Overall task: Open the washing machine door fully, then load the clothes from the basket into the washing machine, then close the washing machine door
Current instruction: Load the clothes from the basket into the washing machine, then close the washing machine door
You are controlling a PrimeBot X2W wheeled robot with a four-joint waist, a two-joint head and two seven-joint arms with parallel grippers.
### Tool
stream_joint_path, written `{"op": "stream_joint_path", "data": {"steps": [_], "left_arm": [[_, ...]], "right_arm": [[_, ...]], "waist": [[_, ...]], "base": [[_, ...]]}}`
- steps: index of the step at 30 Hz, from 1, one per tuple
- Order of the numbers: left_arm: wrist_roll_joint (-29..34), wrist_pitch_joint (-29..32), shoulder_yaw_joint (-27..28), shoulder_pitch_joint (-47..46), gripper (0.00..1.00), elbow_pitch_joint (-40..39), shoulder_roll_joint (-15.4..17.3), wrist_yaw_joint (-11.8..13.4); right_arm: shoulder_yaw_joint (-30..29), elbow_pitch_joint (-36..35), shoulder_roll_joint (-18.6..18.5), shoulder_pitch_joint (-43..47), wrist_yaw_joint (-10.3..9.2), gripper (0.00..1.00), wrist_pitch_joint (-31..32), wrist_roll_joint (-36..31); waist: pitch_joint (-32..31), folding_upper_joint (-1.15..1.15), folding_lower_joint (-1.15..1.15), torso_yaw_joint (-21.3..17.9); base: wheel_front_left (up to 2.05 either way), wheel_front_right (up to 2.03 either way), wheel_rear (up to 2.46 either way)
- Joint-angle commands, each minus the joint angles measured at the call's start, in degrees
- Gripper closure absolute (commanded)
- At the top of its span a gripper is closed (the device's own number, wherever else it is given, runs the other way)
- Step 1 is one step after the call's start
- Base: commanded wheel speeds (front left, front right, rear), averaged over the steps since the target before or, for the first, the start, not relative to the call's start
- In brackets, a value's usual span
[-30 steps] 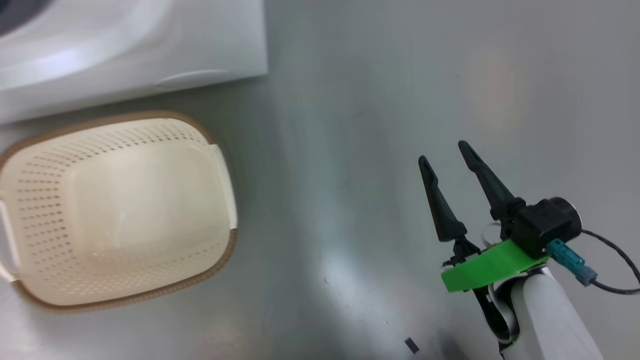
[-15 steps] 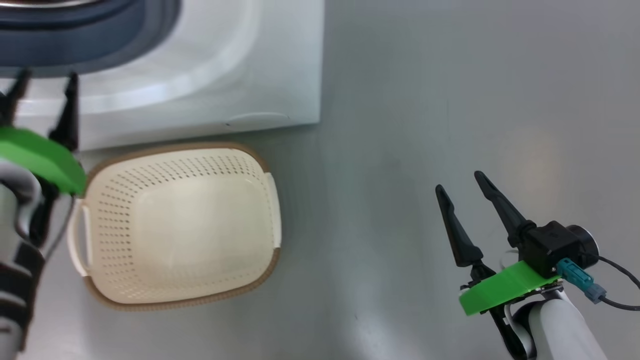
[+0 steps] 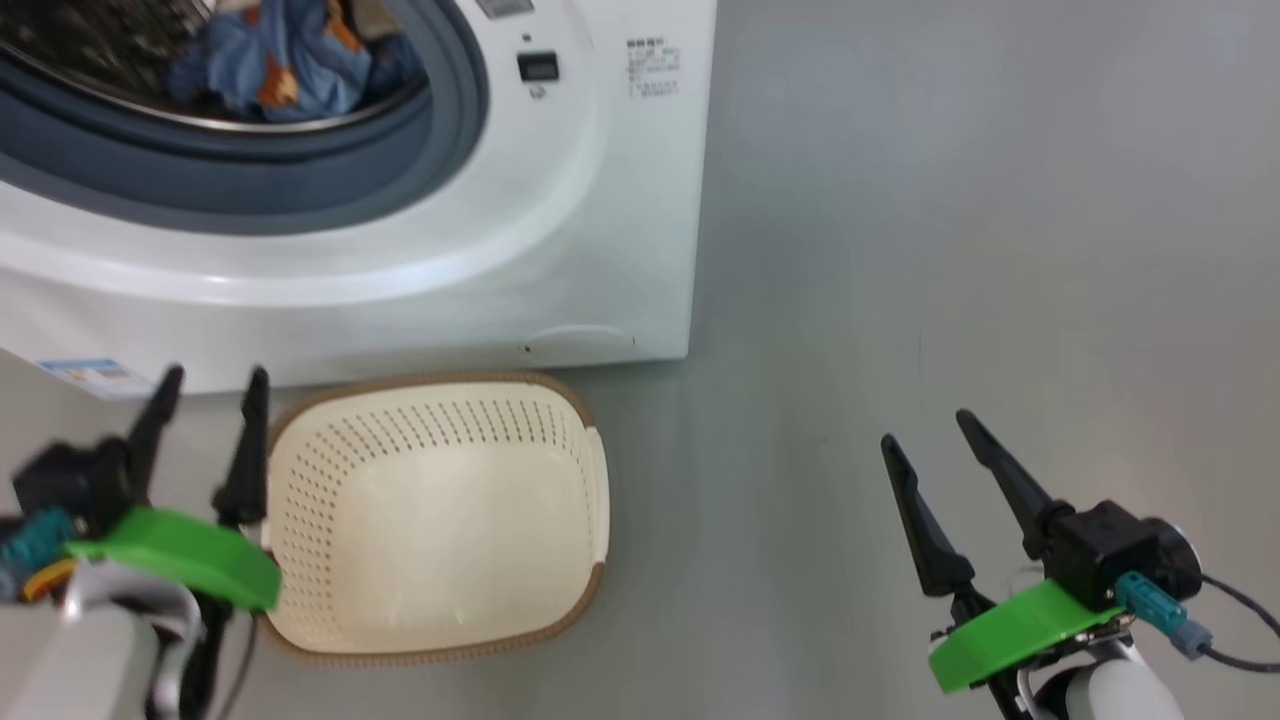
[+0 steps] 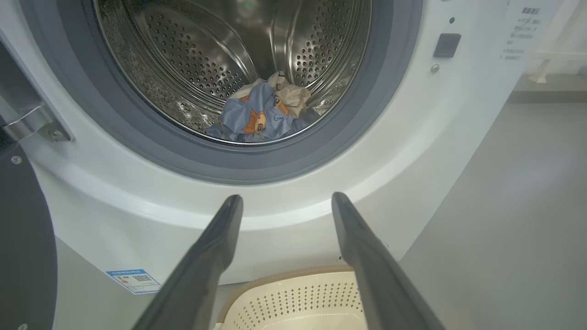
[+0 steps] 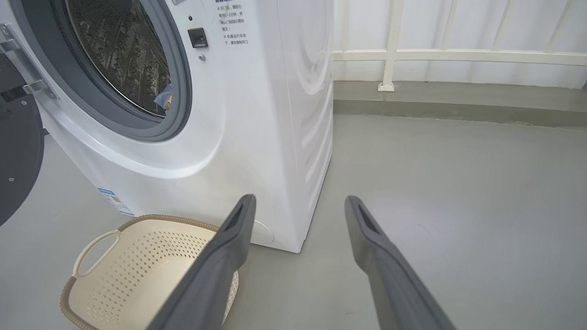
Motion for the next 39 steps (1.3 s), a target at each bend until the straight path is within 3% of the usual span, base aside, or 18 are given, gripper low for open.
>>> {"op": "stream_joint_path", "data": {"steps": [1,11,18,31,39], "left_arm": [[0.3,-0.4,2.8,1.5,0.00,-3.0,1.7,0.8],[2.2,-0.4,5.4,15.7,0.00,-15.7,-1.7,4.5],[6.5,-0.4,5.4,22.3,0.00,-19.5,-3.3,6.0],[9.2,-0.4,7.5,27.8,0.00,-22.5,-7.2,5.2],[10.5,-0.4,8.9,28.5,0.00,-22.1,-9.3,3.3]], "right_arm": [[1.3,-1.3,0.2,1.2,0.09,0.00,0.1,0.8],[1.5,-0.3,0.9,5.0,0.09,0.00,-0.4,2.0],[1.4,0.2,1.3,7.7,0.09,0.00,-0.5,2.6],[0.7,-0.4,1.8,9.5,0.09,0.00,-0.6,3.0],[0.7,-0.3,1.9,9.6,0.09,0.00,-0.6,3.2]], "waist": [[-4.1,0.00,0.00,0.8],[-11.2,0.00,0.00,0.3],[-15.4,0.00,0.00,0.7],[-17.5,0.00,0.00,1.3],[-17.9,0.00,0.00,1.5]], "base": [[0.00,0.00,0.00],[0.00,0.00,0.00],[0.00,0.00,0.00],[0.00,0.00,0.00],[0.00,0.00,0.00]]}}
